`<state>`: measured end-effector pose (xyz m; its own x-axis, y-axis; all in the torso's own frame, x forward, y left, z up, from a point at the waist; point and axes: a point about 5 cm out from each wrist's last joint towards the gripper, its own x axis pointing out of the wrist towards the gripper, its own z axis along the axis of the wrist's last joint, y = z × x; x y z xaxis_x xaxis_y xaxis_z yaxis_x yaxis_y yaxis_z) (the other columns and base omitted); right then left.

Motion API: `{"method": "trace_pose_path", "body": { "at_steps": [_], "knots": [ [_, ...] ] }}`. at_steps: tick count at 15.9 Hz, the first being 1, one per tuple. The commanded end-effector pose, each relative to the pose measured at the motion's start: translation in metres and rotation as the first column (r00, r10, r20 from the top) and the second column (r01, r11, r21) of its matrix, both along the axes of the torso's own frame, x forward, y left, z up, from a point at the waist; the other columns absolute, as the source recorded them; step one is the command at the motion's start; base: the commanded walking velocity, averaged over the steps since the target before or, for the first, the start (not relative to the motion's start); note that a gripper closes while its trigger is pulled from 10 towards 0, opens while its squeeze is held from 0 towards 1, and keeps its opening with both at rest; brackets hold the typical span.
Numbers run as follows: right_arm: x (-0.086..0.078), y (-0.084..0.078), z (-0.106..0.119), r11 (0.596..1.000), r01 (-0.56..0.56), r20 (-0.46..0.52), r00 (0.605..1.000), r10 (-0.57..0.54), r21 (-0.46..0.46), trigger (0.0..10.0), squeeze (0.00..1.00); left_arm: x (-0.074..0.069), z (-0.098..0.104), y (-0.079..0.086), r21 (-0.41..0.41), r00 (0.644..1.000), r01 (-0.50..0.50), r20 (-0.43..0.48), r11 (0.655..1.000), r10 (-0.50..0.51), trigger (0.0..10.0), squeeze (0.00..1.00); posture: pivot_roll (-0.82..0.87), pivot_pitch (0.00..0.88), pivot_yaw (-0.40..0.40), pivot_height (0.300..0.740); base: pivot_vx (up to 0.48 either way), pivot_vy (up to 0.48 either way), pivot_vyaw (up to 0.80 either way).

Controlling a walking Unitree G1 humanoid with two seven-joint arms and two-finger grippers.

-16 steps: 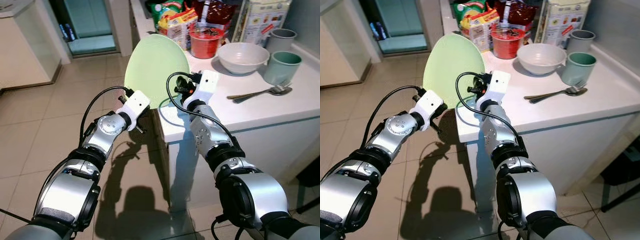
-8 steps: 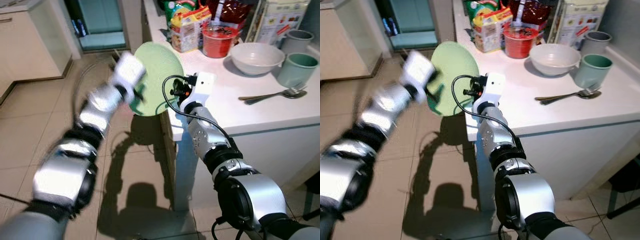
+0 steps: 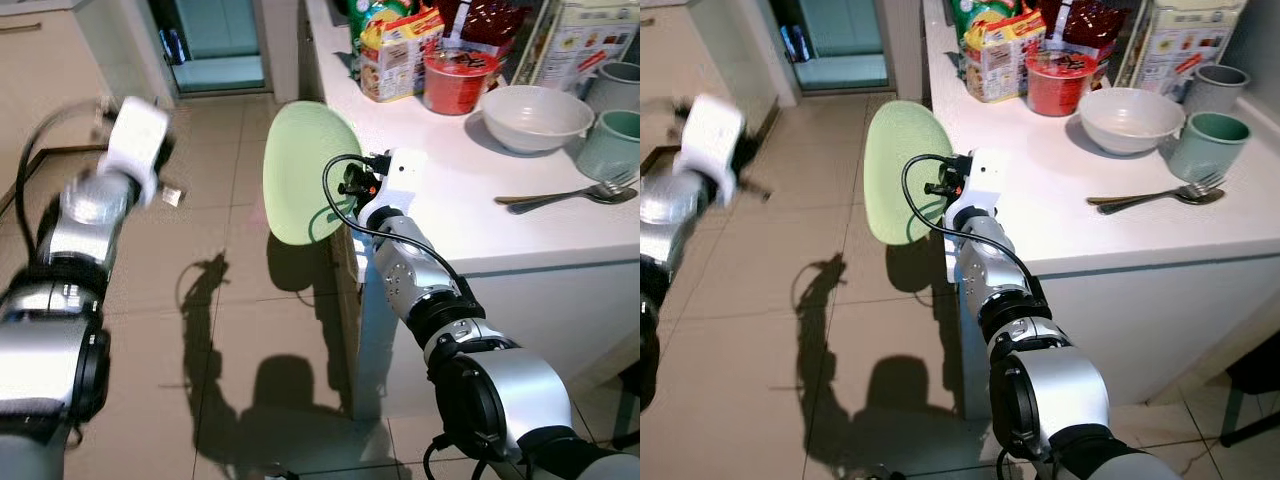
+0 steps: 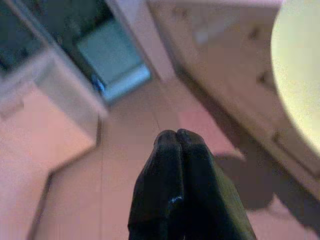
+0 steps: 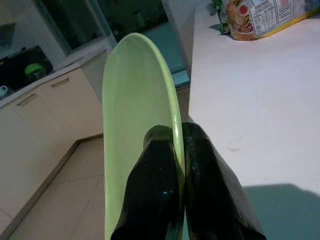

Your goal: Setting the table

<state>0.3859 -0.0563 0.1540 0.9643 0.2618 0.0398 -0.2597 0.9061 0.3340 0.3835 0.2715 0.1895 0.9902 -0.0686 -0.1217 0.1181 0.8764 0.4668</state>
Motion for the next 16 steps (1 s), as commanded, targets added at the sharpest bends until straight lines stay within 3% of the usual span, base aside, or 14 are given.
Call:
{"method": "trace_pose_path", "body": {
  "at_steps": [1, 3, 5, 8, 11, 13, 14, 15, 16],
  "knots": [
    [0.005, 0.004, 0.029, 1.000, -0.018, 0.115, 0.993, 0.016, 0.019, 0.0, 0.00, -0.005, -0.013, 0.006, 0.002, 0.999, -0.026, -0.038, 1.000, 0.026, 10.0, 0.00, 0.14, 0.000, 0.048, 0.740, 0.000, 0.000, 0.00],
    [0.004, 0.013, 0.052, 0.997, -0.059, 0.207, 0.977, 0.049, 0.040, 0.0, 0.00, -0.015, -0.044, -0.001, -0.012, 0.994, -0.019, -0.108, 1.000, 0.018, 10.0, 0.00, 0.14, 0.000, 0.042, 0.740, 0.000, 0.000, 0.00],
    [0.004, 0.015, 0.061, 0.997, -0.069, 0.239, 0.969, 0.056, 0.045, 0.0, 0.00, -0.018, -0.054, -0.004, -0.028, 0.991, -0.026, -0.130, 0.999, 0.022, 10.0, 0.00, 0.14, 0.000, 0.041, 0.740, 0.000, 0.000, 0.00],
    [0.002, 0.013, 0.080, 0.996, -0.080, 0.310, 0.948, 0.066, 0.035, 0.0, 0.00, -0.028, -0.079, -0.007, -0.124, 0.983, -0.081, -0.171, 0.989, 0.059, 10.0, 0.00, 0.13, 0.000, 0.032, 0.740, 0.000, 0.000, 0.00],
    [0.001, 0.003, 0.087, 0.998, -0.068, 0.344, 0.937, 0.061, 0.009, 0.0, 0.00, -0.041, -0.098, -0.004, -0.194, 0.974, -0.137, -0.207, 0.971, 0.096, 10.0, 0.00, 0.13, 0.000, 0.025, 0.740, 0.000, 0.000, 0.00],
    [-0.001, -0.011, 0.089, 0.998, -0.048, 0.366, 0.929, 0.056, -0.030, 0.0, 0.00, -0.050, -0.104, 0.001, -0.287, 0.979, -0.139, -0.183, 0.948, 0.088, 10.0, 0.00, 0.12, 0.000, 0.021, 0.740, 0.000, 0.000, 0.00],
    [-0.002, -0.023, 0.087, 0.998, -0.021, 0.374, 0.926, 0.040, -0.055, 0.0, 0.00, -0.056, -0.103, 0.007, -0.385, 0.987, -0.114, -0.148, 0.916, 0.061, 10.0, 0.00, 0.12, 0.000, 0.021, 0.740, 0.000, 0.000, 0.00],
    [-0.003, -0.027, 0.086, 0.998, -0.012, 0.376, 0.926, 0.035, -0.062, 0.0, 0.00, -0.059, -0.102, 0.009, -0.414, 0.990, -0.104, -0.134, 0.904, 0.053, 10.0, 0.00, 0.12, 0.000, 0.021, 0.740, 0.000, 0.000, 0.00],
    [-0.004, -0.038, 0.085, 0.997, 0.015, 0.379, 0.925, 0.015, -0.075, 0.0, 0.00, -0.071, -0.105, 0.011, -0.477, 0.993, -0.077, -0.115, 0.875, 0.025, 10.0, 0.00, 0.12, 0.000, 0.018, 0.740, 0.000, 0.000, 0.00]
  ]
}}
